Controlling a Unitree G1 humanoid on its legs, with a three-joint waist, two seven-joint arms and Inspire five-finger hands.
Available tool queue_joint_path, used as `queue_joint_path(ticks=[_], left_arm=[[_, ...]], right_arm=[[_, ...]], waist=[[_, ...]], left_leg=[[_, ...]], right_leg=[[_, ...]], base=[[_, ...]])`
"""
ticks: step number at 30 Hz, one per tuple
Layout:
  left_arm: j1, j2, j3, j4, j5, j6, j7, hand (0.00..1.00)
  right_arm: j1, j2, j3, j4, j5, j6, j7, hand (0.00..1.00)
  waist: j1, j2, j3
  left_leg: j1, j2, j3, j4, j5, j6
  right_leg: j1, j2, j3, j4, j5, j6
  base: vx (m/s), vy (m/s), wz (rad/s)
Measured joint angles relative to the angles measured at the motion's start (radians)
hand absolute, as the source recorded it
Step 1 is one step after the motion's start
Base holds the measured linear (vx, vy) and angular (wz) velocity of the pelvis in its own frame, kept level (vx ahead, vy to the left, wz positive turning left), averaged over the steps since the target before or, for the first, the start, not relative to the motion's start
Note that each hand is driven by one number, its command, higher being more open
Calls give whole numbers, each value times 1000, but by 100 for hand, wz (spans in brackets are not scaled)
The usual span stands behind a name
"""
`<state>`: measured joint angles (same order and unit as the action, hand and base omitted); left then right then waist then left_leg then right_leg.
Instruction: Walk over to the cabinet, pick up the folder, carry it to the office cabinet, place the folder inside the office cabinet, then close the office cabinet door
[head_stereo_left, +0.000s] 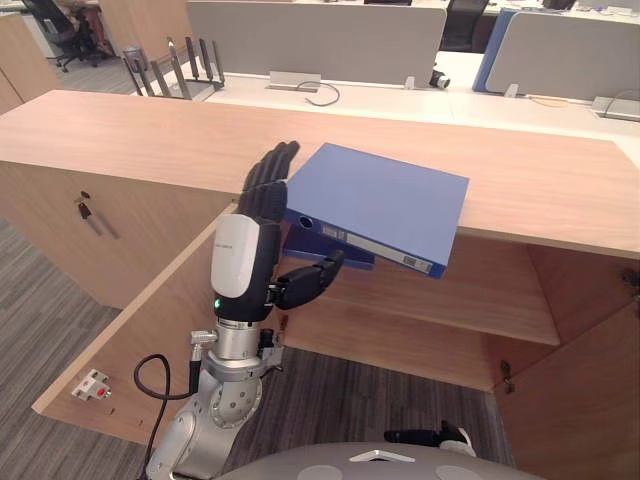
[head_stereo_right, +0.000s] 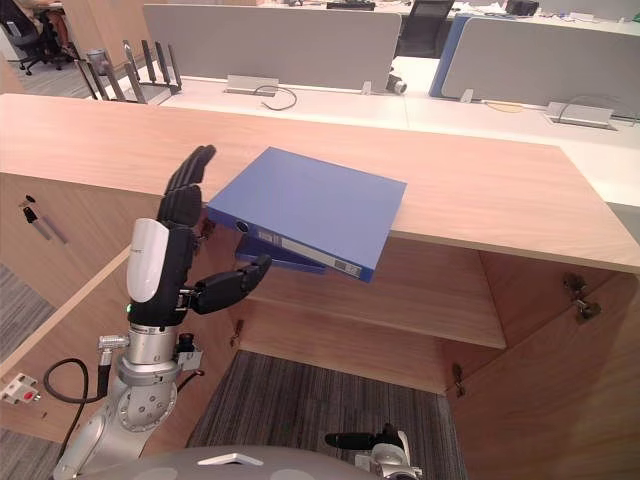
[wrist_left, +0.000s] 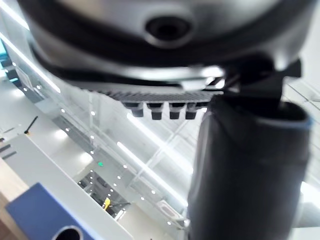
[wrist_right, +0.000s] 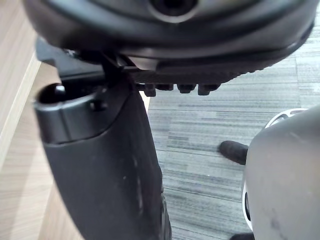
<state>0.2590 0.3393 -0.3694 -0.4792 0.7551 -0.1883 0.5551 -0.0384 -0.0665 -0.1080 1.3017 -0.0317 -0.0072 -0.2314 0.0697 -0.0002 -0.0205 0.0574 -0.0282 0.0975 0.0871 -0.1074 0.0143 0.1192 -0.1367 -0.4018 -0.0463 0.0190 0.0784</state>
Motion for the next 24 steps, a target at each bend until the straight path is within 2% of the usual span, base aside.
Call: queue_joint_path(ticks=[11, 17, 24], left_arm=[[-133, 98, -109, 0, 10, -31, -44, 100], [-184, 134, -139, 1, 44, -38, -66, 100], [-230, 170, -151, 37, 78, -51, -76, 100]], right_arm=[[-5, -1, 1, 0, 0, 0, 8, 100], [-5, -1, 0, 0, 0, 0, 9, 100], [-5, -1, -3, 0, 0, 0, 10, 100]], waist=[[-21, -4, -10], [-25, -6, -13], [-45, -14, -32]], left_leg=[[1, 2, 18, 0, -1, 1], [3, 3, 21, -1, -1, 1], [3, 3, 32, -3, -1, 1]], right_leg=[[-13, 0, 22, 8, 1, 0], [-14, 0, 25, 8, 1, 1], [-20, 0, 35, 7, 3, 1]], base=[[-10, 14, -5], [0, 0, 0], [-2, 8, -4]])
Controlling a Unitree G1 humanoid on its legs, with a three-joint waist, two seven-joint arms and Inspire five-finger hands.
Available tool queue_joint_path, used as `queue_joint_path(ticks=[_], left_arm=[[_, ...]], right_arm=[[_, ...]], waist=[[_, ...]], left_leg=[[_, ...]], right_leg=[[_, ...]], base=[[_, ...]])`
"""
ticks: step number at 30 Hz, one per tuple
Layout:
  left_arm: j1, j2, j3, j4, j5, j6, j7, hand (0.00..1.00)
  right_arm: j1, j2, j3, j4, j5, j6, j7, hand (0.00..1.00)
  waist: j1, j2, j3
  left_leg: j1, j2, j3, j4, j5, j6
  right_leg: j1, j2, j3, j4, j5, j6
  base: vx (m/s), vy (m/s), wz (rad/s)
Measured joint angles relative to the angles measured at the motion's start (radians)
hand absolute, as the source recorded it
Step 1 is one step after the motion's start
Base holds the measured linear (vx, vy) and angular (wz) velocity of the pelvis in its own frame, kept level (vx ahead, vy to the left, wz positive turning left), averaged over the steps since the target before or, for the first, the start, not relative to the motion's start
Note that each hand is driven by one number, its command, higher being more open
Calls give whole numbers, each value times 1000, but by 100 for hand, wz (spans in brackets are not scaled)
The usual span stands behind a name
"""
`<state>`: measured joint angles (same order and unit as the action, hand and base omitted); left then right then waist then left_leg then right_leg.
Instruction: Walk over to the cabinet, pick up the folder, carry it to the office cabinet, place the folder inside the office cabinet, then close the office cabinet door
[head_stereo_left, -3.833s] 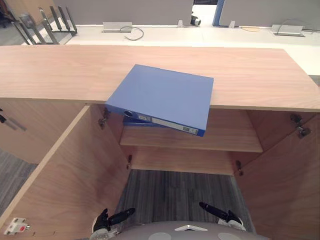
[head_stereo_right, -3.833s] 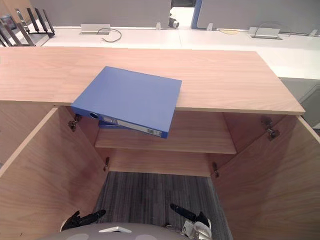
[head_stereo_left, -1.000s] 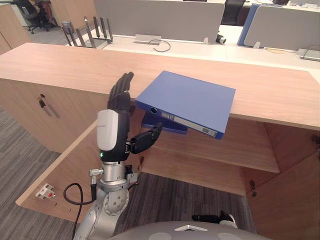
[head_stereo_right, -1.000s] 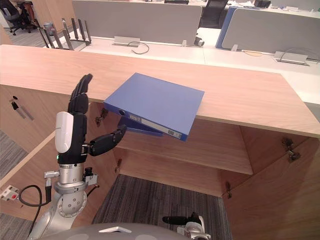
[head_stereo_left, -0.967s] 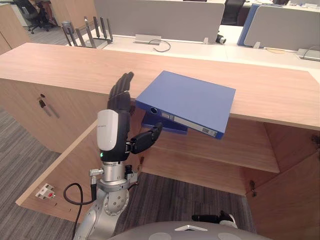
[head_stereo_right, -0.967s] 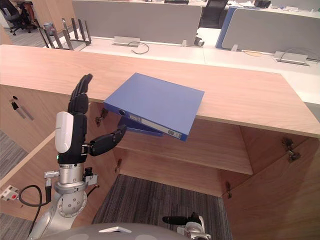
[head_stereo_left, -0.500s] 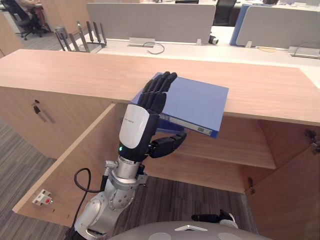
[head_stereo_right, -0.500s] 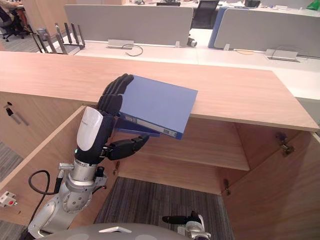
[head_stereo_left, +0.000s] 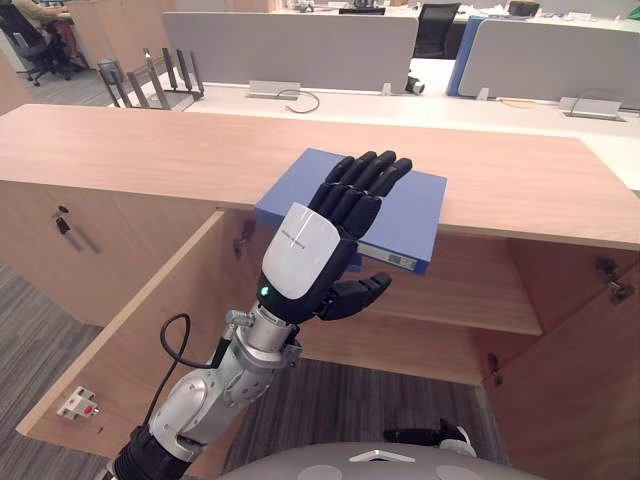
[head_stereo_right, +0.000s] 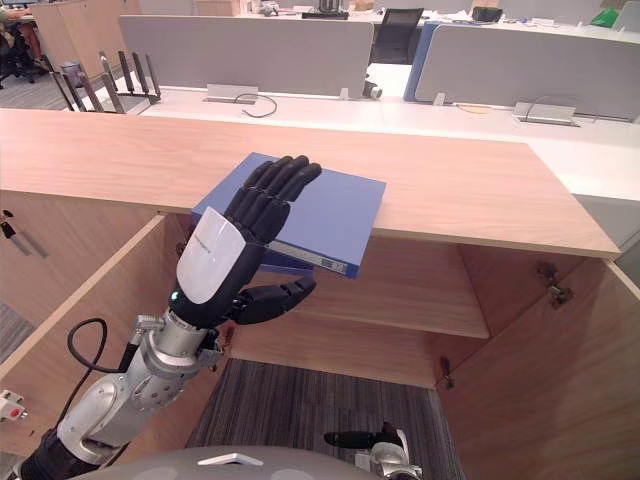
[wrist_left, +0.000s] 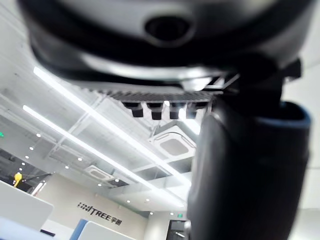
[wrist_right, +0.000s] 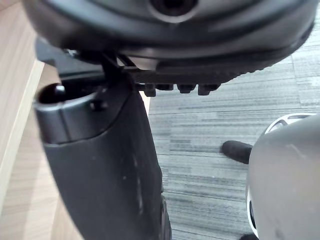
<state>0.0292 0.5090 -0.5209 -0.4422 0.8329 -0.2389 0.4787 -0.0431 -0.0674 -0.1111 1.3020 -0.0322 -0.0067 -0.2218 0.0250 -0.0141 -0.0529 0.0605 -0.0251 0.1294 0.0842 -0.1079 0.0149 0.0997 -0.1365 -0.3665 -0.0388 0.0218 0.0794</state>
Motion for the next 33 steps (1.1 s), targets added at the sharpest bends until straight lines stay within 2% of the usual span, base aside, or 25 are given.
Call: queue_joint_path(ticks=[12, 19, 33], left_arm=[[-75, 34, -5, 88, 42, 3, -12, 100], [-75, 60, 0, 196, 42, 24, -25, 100], [-72, 46, 70, 285, 42, 54, -33, 100]], right_arm=[[9, 0, -38, -2, 0, 1, 8, 100], [9, -8, -51, -13, 0, 1, 14, 100], [8, -8, -79, -49, 0, 2, 14, 100]], waist=[[-5, 2, -8], [-18, 9, -8], [-34, 7, 40]], left_leg=[[0, -1, 12, -2, -1, 1], [9, -8, 14, -31, 8, 6], [53, -21, 26, -87, 18, 15]], right_leg=[[-9, 0, 15, -1, 7, 0], [-5, 3, 14, -39, 28, -3], [6, -5, 17, -45, 27, -3]], base=[[-8, 8, -3], [-3, 1, -1], [-6, 11, -2]])
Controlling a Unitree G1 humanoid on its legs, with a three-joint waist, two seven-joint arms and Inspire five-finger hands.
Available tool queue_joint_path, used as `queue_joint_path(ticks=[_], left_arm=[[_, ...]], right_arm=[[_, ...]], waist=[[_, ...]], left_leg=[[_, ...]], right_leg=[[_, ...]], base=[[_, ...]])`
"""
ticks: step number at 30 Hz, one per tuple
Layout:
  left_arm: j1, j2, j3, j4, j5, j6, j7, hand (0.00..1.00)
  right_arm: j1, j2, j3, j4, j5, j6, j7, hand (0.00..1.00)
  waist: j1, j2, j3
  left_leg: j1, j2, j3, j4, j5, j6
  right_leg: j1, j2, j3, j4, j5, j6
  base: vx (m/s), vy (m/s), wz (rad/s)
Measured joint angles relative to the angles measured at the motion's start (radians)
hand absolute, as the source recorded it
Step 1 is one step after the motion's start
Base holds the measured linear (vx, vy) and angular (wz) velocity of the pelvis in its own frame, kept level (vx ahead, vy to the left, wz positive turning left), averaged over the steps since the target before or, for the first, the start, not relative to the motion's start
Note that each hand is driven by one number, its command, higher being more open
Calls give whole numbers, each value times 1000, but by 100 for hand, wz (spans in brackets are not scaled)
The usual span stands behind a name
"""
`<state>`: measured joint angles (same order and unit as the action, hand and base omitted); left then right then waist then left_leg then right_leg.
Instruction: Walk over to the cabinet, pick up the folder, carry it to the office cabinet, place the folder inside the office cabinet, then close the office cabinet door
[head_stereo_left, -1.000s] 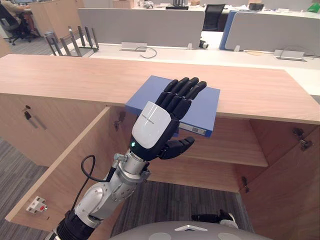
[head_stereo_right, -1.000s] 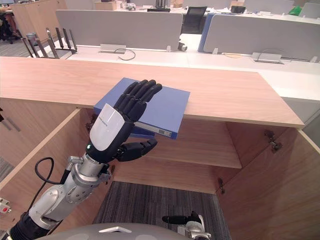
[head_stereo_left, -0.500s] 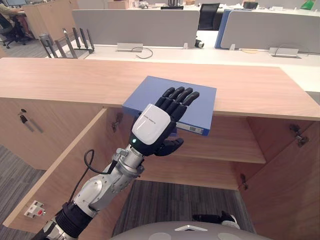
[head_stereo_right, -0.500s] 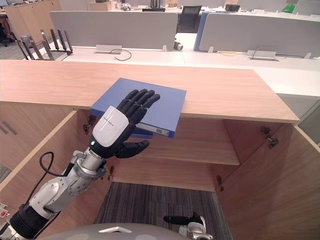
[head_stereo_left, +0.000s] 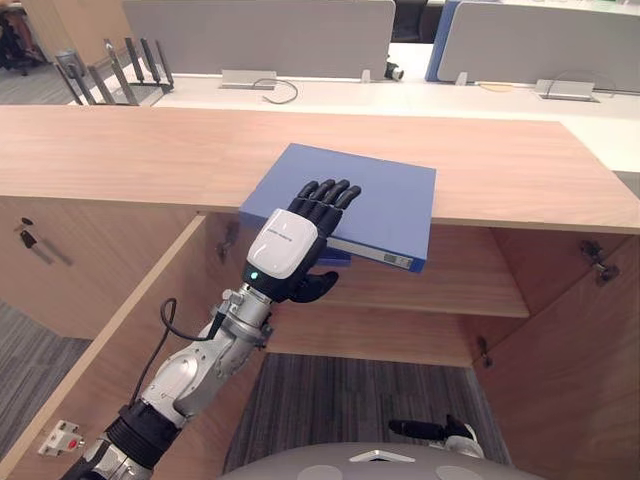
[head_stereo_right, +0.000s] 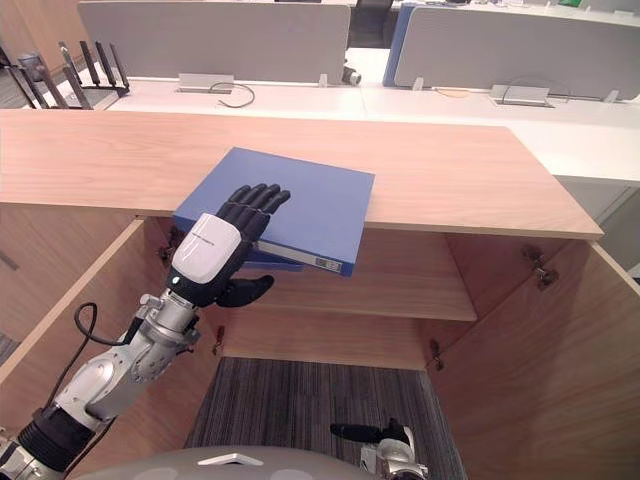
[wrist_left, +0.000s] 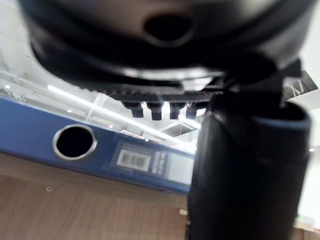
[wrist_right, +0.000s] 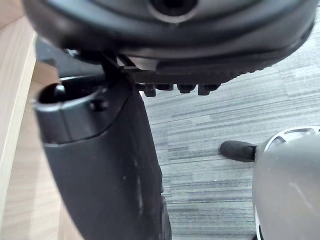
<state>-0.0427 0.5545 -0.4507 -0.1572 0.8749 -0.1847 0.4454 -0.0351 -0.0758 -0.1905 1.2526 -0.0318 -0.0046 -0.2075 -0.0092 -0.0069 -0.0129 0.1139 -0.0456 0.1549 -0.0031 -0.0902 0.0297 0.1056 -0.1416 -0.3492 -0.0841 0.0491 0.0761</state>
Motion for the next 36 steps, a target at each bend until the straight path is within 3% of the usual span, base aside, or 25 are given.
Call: queue_joint_path(ticks=[15, 22, 23, 29, 36], left_arm=[[-11, -45, 5, 41, 2, 37, 0, 100], [-82, -46, -7, 107, 62, 40, 0, 100], [-90, -46, -7, 115, 82, 41, 0, 0], [-122, -45, -26, 140, 136, 57, 1, 0], [-196, -51, -24, 153, 195, 76, 69, 0]], right_arm=[[1, 0, -37, -13, 0, 5, -1, 100], [0, 0, -45, -13, 0, 12, 0, 100], [0, 0, -50, -13, 0, 13, -1, 100], [-3, 0, -56, -13, 0, 15, -1, 100], [-8, 0, -76, -13, 0, 15, -1, 100]], waist=[[-23, 6, 22], [-26, 7, 25], [-27, 7, 25], [-39, 7, 27], [-48, 5, 31]], left_leg=[[1, 0, 6, -2, 0, 0], [3, 0, 10, -2, 0, 0], [3, -1, 10, -2, 0, 0], [2, -3, 10, -3, 0, 0], [13, -9, 19, -13, 4, 6]], right_leg=[[0, -1, 3, -1, 2, 3], [1, -1, 6, -1, 4, 5], [1, -2, 6, -1, 4, 5], [2, -4, 6, -1, 7, 8], [4, -9, 15, -1, 10, 12]], base=[[-34, -9, -1], [-30, -8, -1], [0, 0, 0], [0, 0, 0], [0, 0, -3]])
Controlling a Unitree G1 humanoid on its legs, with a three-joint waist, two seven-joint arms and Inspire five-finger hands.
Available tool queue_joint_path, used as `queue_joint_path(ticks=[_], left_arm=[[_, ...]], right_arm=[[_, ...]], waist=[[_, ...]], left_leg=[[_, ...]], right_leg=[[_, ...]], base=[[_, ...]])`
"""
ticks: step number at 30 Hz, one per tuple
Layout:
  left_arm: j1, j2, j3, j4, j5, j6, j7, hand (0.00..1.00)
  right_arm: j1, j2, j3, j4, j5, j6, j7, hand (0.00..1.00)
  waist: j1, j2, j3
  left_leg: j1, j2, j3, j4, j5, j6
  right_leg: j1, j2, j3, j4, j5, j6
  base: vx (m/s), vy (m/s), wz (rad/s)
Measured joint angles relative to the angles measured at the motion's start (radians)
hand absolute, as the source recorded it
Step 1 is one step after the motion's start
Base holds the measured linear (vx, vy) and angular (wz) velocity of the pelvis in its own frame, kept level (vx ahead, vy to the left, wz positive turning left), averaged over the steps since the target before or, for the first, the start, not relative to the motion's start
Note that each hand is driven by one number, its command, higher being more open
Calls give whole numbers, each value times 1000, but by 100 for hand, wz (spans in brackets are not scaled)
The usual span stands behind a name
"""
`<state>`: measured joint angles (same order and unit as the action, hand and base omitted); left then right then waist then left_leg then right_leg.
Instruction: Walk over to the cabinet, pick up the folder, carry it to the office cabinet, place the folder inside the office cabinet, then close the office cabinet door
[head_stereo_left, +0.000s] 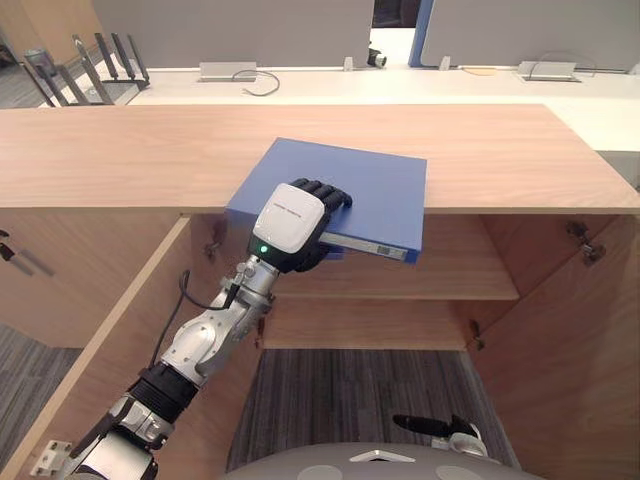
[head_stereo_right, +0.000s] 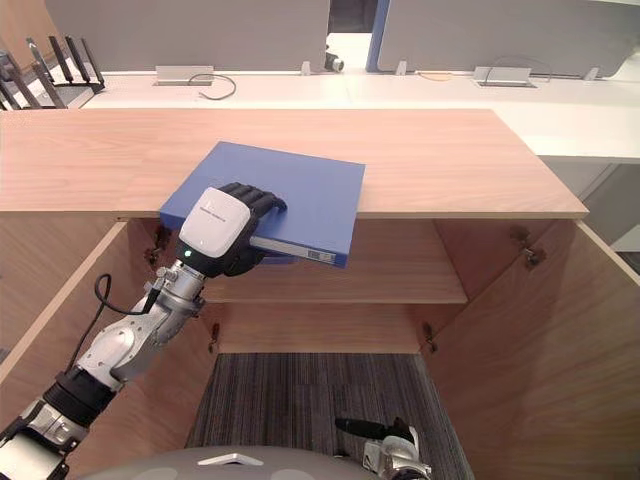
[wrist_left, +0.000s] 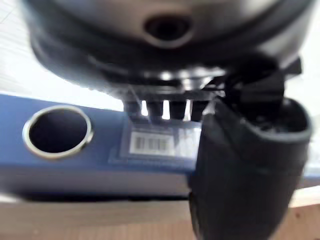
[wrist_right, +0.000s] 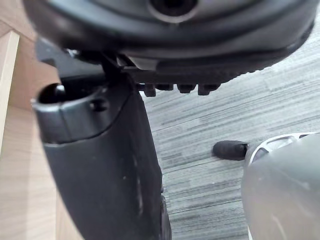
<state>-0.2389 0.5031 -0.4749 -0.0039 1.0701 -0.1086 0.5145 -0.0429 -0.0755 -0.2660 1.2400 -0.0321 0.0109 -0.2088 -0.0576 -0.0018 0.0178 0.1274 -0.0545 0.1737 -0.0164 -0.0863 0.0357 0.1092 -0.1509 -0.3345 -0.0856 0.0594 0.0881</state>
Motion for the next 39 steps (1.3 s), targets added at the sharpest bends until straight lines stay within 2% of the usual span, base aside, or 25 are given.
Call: queue_joint_path(ticks=[3, 10, 14, 18, 20, 27, 32, 39], left_arm=[[-30, -1, 1, 3, 37, 2, 10, 0], [-24, -28, 2, 10, 36, 4, 14, 0], [52, -61, 20, -76, 35, 10, -1, 0], [147, -87, 5, -206, -10, -25, -34, 0], [185, -100, -2, -267, -81, -68, -49, 0], [252, -154, -1, -369, -395, -136, -102, 0], [293, -172, 21, -425, -624, -157, -125, 0], [376, -282, 57, -448, -1005, -163, -141, 0]], right_arm=[[-2, 0, 0, -1, 0, 1, -1, 100], [-6, 0, 0, -1, 0, 0, -3, 100], [-6, 0, 1, -1, 0, 0, -4, 100], [-2, 0, 4, -1, -1, 1, -6, 100], [-1, 0, 5, -1, -1, 1, -6, 100], [3, -6, 43, -1, -1, 1, -9, 100], [5, -9, 53, -1, -1, 2, -9, 100], [10, -5, 72, 4, -1, 3, -10, 100]], waist=[[-1, -3, 2], [-1, -10, 8], [-2, -6, 14], [2, -2, 18], [5, -2, 18], [17, 2, 15], [26, 6, 12], [30, -10, -8]], left_leg=[[6, -3, 3, -6, 1, 1], [6, -4, 7, -7, 1, 2], [6, -5, 7, -8, 1, 2], [6, -5, 3, -9, 2, 3], [7, -5, 3, -9, 2, 3], [25, -6, 8, -24, 6, 8], [24, -7, 7, -29, 8, 9], [-5, -5, -1, 0, 3, 4]], right_leg=[[-1, -2, 5, 0, 1, 2], [-1, -3, 9, 0, 2, 3], [-1, -3, 9, 0, 2, 3], [0, -3, 8, 0, 2, 3], [1, -4, 8, 0, 2, 3], [7, -4, 10, 0, 1, 3], [4, -4, 9, 0, 1, 3], [-2, -6, 14, 6, 2, 3]], base=[[-44, 1, -4], [-9, 0, -1], [0, 0, 0], [-17, -10, 1], [-42, -18, 1], [-50, -14, -2], [-24, -11, 0], [-20, -14, 3]])
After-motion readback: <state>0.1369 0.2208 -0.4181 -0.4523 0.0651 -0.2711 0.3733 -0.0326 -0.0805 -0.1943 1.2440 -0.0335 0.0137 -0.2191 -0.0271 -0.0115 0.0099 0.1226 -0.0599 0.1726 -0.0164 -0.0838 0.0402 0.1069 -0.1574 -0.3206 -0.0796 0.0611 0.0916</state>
